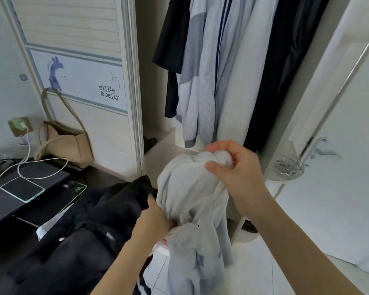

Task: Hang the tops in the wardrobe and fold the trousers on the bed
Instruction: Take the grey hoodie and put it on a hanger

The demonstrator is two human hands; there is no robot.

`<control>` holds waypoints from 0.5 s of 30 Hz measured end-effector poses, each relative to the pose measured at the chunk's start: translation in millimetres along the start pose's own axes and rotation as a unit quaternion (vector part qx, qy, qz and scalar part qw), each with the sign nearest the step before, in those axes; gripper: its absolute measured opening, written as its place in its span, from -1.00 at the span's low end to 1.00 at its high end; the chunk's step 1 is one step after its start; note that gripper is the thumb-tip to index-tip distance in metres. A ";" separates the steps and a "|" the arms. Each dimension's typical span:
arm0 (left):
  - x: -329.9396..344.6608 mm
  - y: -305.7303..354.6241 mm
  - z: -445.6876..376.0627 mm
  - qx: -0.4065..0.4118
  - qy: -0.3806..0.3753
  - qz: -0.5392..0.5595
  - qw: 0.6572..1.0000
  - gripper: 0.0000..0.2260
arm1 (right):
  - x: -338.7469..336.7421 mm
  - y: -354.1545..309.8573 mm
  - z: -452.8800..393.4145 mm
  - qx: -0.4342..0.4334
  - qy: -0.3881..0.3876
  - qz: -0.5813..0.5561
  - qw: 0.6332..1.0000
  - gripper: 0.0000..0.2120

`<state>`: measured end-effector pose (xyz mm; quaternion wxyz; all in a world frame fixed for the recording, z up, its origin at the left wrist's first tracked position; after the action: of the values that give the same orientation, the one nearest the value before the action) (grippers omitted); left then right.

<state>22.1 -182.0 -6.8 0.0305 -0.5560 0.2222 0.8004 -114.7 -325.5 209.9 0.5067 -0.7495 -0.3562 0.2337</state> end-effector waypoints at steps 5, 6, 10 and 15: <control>-36.1 -15.7 -22.2 -0.006 -0.005 0.127 0.992 -0.89 | -59.6 34.9 -13.5 0.052 0.098 0.010 0.994 -0.73; -49.9 -18.0 -25.7 -0.011 -0.002 0.167 0.986 -0.93 | -74.7 44.4 -14.1 0.069 0.123 0.009 0.990 -0.73; -73.3 -20.2 -23.0 -0.043 -0.065 0.542 0.837 -0.89 | -126.6 72.2 -10.1 0.099 0.203 0.170 0.959 -0.61; -76.8 9.7 -12.8 -0.005 -0.193 0.599 0.777 -0.77 | -165.3 128.6 13.3 0.275 0.278 0.137 0.910 -0.68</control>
<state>59.7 -180.5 62.0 -0.4160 -0.1447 0.4963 0.7482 -191.2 -475.0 84.1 0.7343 -0.6564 -0.0162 0.1722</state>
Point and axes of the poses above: each hand's wrist, its own z-axis away from the middle knuckle, its own x-axis out of the palm, y = z × x, the point moved 10 cm from there along -z, towards the middle knuckle, and after that the axes turned 14 degrees about -z, right-handed, at the moved point
